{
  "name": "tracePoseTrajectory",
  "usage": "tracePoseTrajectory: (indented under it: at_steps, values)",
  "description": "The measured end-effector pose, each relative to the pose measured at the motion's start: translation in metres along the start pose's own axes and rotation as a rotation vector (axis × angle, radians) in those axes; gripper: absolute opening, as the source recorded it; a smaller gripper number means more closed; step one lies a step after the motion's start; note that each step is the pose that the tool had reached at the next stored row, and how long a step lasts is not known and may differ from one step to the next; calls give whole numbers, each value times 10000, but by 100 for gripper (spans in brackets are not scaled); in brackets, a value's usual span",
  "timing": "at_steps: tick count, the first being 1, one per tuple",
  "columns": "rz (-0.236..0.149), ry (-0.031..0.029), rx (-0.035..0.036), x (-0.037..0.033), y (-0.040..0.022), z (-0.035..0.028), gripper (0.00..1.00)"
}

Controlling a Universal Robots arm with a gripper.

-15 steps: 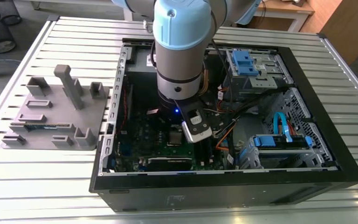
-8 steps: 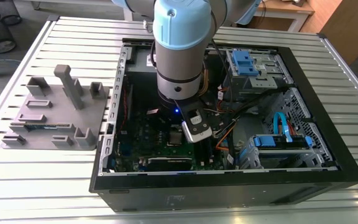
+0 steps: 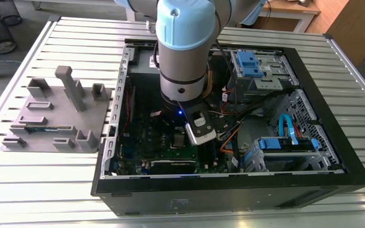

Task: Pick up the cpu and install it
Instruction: 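Place the cpu into insertion slot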

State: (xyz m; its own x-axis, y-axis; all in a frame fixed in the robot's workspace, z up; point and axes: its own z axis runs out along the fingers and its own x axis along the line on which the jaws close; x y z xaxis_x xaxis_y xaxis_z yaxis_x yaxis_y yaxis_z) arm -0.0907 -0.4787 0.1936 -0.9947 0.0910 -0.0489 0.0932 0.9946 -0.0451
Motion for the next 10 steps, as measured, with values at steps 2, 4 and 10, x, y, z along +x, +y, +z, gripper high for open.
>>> tracePoseTrajectory:
  at_steps: [2,4,10]
  values:
    - [0,-2,-4,0,1,1,35]
    - [0,-2,-5,0,1,2,42]
    - [0,0,-1,1,0,0,49]
